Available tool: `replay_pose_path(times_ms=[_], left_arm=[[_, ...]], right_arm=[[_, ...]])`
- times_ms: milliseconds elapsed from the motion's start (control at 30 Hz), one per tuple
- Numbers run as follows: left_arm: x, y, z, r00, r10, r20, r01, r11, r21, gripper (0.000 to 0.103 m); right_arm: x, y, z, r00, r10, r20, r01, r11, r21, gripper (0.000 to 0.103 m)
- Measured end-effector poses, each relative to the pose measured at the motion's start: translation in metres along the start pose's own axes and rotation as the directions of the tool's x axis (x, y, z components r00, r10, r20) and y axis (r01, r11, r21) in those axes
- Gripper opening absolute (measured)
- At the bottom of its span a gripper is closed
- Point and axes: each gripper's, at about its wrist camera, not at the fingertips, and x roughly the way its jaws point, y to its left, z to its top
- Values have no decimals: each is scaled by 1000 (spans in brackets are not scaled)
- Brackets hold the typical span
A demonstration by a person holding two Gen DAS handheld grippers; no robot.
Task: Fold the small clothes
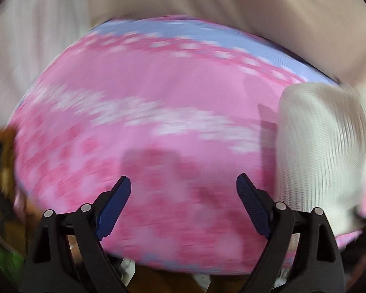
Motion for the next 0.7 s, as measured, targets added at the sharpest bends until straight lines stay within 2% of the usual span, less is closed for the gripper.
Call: replay_pose_path(times_ms=[33,67,100,133,167,233,267,333,367,400,433,467,500,533,600,633,667,700], left_arm=[[4,-23,1,999,-32,-6,32,999,39,86],[9,-51,3,998,-62,-33,65,994,93,86],[12,-73,3,995,-83,-51,88,988,125,86],[15,-97,3,990,-126,-66,136,978,161,86],[16,-111,2,986,-150,-73,161,971,179,86],[24,-139,-1,981,-173,-93,189,957,221,86],[31,-154,-5,978,-173,-114,196,951,240,86],[39,-174,-10,972,-188,-141,219,943,251,86],[40,-180,-11,973,-185,-137,216,942,256,86],[42,-185,-13,975,-175,-135,206,943,262,86],[48,-186,-14,976,-166,-139,198,944,263,86],[52,-186,-16,977,-156,-145,190,948,256,86],[56,-184,-18,977,-148,-153,183,952,244,86],[59,-180,-17,976,-149,-157,184,954,236,87],[65,-174,-18,980,-130,-149,161,961,225,88],[67,-170,-18,982,-121,-143,151,963,225,88],[68,-167,-19,986,-104,-132,132,966,223,88],[68,-164,-20,988,-93,-125,119,969,218,88]], right_arm=[[7,-38,-9,997,-67,-41,69,997,45,17],[14,-76,-21,979,-173,-108,184,977,107,17],[10,-98,-28,975,-186,-121,204,965,167,17],[-1,-106,-31,985,-150,-87,166,963,212,18],[-17,-108,-31,988,-148,-34,152,962,225,21],[-47,-102,-22,978,-192,80,175,967,185,26],[-53,-100,-16,978,-181,107,160,971,180,33],[-55,-98,2,975,-157,154,130,976,173,36],[-52,-98,11,976,-149,156,123,978,168,40],[-43,-100,24,982,-129,141,107,982,156,51],[-32,-100,31,985,-123,124,105,983,148,56],[-17,-97,36,985,-132,108,115,982,148,58],[-3,-101,46,991,-107,76,95,984,148,59],[10,-105,51,997,-62,46,54,987,150,59],[31,-105,57,1000,-23,-2,23,986,166,59],[39,-98,60,1000,-16,-10,17,990,142,52],[40,-87,63,999,-32,-7,32,994,100,27],[37,-68,66,999,-50,2,50,998,31,20]])
